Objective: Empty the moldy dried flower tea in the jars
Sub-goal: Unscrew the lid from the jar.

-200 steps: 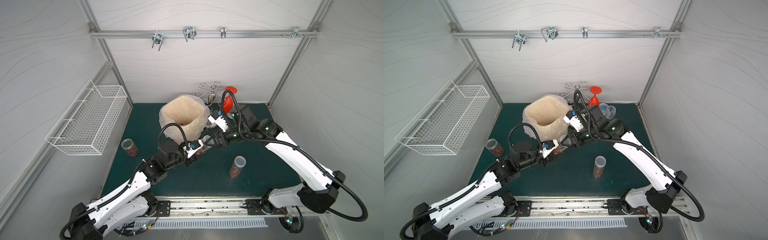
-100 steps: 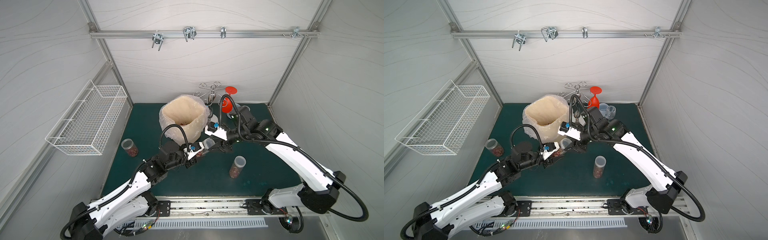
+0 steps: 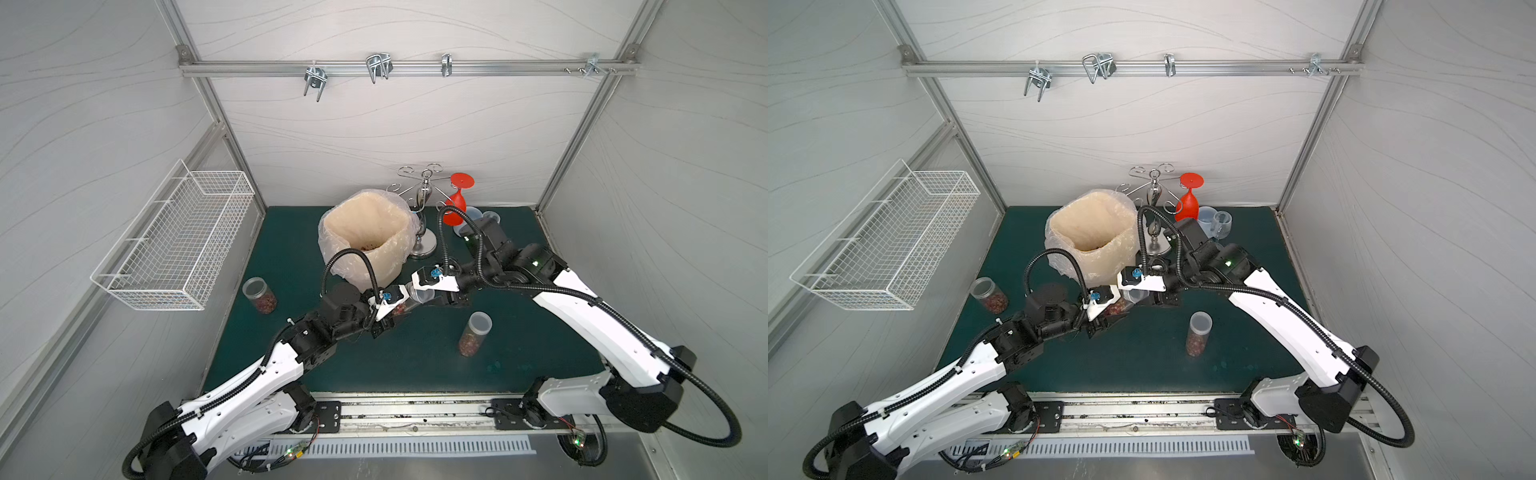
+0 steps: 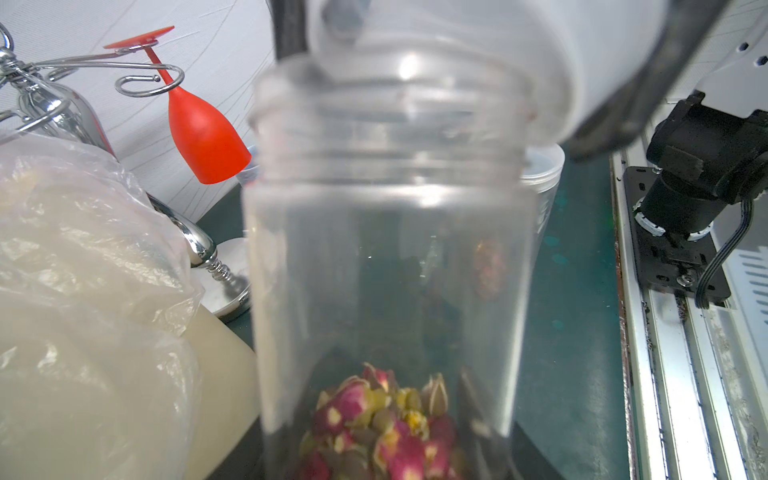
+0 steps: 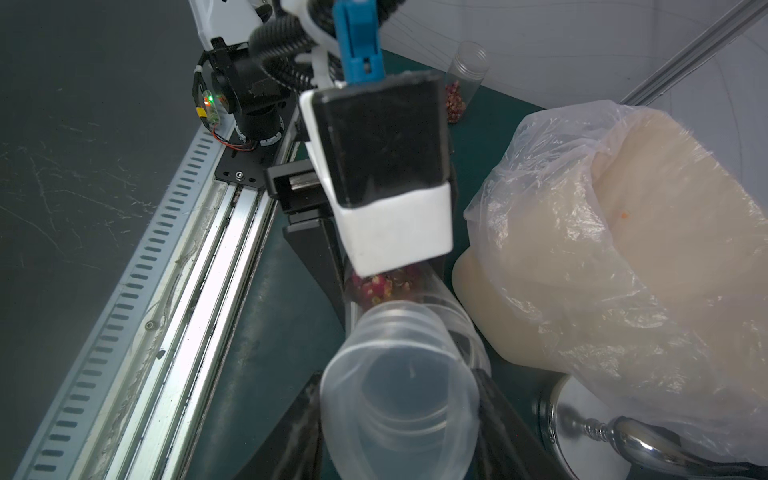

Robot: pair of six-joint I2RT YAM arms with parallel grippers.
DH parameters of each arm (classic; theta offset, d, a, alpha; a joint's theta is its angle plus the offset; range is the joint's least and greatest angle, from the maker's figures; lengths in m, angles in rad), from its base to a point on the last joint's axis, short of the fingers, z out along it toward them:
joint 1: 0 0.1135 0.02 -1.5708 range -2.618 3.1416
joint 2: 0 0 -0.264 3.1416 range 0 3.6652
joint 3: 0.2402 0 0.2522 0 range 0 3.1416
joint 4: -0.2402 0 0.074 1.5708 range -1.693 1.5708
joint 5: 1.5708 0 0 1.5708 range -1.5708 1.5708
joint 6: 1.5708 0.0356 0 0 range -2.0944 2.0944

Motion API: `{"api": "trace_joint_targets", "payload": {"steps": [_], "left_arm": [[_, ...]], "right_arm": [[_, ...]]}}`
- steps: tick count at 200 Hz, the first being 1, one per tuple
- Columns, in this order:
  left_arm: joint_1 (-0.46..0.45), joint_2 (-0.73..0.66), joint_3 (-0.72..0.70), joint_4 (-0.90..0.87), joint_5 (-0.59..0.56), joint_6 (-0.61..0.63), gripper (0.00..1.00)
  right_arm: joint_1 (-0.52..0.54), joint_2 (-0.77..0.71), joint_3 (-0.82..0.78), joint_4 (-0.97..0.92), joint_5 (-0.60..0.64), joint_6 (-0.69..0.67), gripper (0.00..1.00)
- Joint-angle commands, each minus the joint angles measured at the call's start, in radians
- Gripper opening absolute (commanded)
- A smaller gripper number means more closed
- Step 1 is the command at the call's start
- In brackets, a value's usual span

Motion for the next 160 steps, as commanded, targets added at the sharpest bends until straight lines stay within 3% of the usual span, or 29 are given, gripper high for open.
{"api": "trace_joint_targets", "payload": {"steps": [1,76,110,160], "left_arm": [[-0.004,-0.009,0.020,0.065,0.008,0.010,0.22],[-0.004,-0.051,0.011,0.069,-0.068,-0.031,0.21],[0.003,-0.103,0.020,0.055,-0.161,-0.087,0.21],[0.035,-0.182,0.042,-0.010,-0.180,-0.101,0.21]], "right_arm": [[-0.025,-0.057,-0.016,0.037,-0.086,0.007,0.23],[-0.036,-0.170,-0.138,0.096,-0.055,0.169,0.31],[-0.036,-0.200,-0.245,0.171,0.052,0.285,0.38],[-0.037,-0.142,-0.325,0.219,0.183,0.394,0.42]]}}
